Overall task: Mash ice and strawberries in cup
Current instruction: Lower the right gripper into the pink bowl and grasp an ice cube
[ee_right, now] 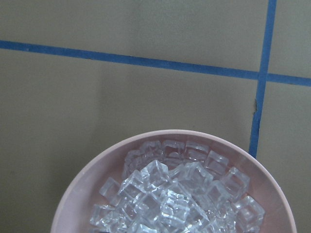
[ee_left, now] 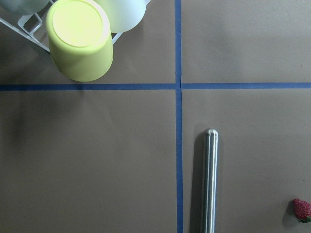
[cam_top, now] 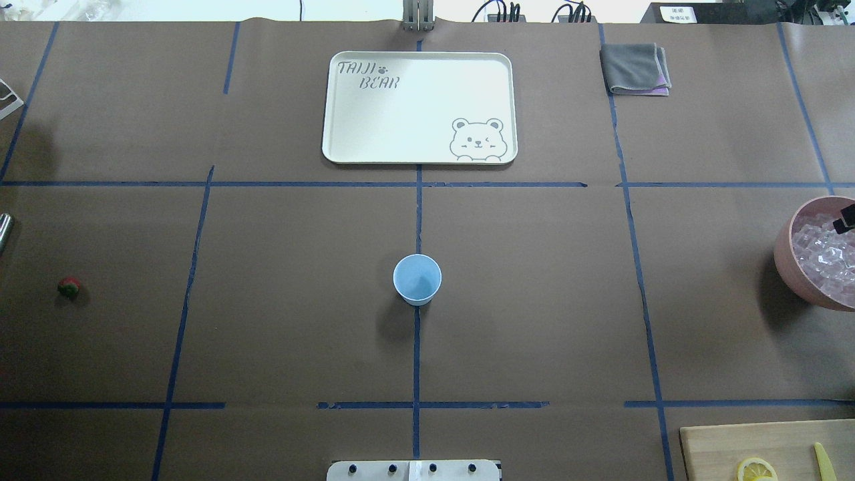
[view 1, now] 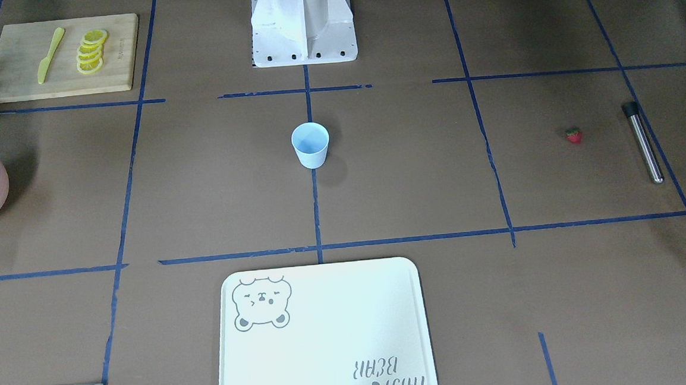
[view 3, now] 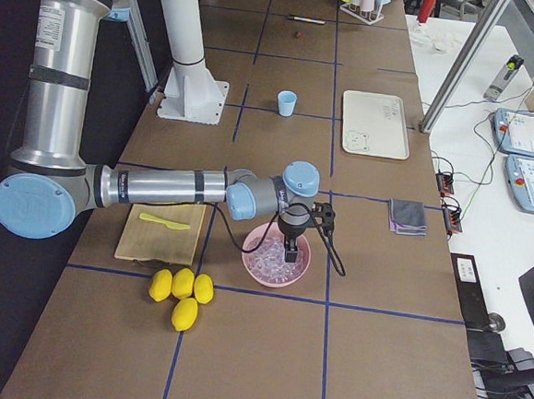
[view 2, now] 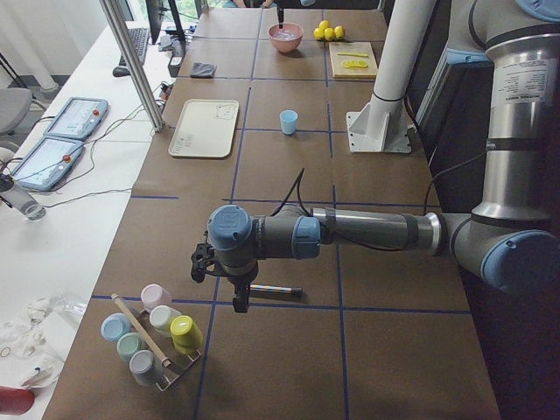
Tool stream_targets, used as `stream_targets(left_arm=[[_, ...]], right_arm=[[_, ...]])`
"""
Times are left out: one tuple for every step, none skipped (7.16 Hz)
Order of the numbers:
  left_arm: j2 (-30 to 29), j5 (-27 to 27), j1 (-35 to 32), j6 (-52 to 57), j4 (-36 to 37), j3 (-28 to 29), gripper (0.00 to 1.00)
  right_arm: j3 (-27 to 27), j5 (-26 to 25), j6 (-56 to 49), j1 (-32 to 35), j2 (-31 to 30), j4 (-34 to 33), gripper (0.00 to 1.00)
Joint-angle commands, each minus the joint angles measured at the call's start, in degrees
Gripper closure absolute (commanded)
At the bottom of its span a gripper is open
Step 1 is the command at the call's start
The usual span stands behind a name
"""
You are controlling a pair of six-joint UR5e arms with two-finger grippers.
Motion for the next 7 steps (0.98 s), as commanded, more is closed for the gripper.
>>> stream_targets(left_arm=[[0.0, 0.0, 0.0, 0.0, 0.0, 0.0, 0.00], [-0.1, 0.0, 0.0, 0.0, 0.0, -0.1, 0.00], [-0.1, 0.0, 0.0, 0.0, 0.0, -0.3, 0.00], [0.0, 0.0, 0.0, 0.0, 0.0, -0.4, 0.00], [0.0, 0.0, 0.0, 0.0, 0.0, -0.4, 0.00], [0.0, 0.0, -0.2, 0.0, 0.0, -0.5, 0.00], [0.0, 0.0, -0.2, 0.0, 0.1, -1.0, 0.00]], right_arm=[[-1.7, -0.1, 0.2, -0.7, 0.4, 0.1, 0.12], [-2.5, -0.1, 0.2, -1.0, 0.6, 0.1, 0.14], [-3.4, 0.0, 0.2, -1.4, 1.3, 0.1, 0.15], [-3.7, -0.1, 0.1, -1.7, 2.1, 0.1, 0.18], [-4.3, -0.1, 0.1, -1.8, 2.1, 0.1, 0.20], [-4.5, -0.1, -0.1, -1.9, 2.1, 0.1, 0.25], [-4.5, -0.1, 0.1, -1.9, 2.1, 0.1, 0.28]])
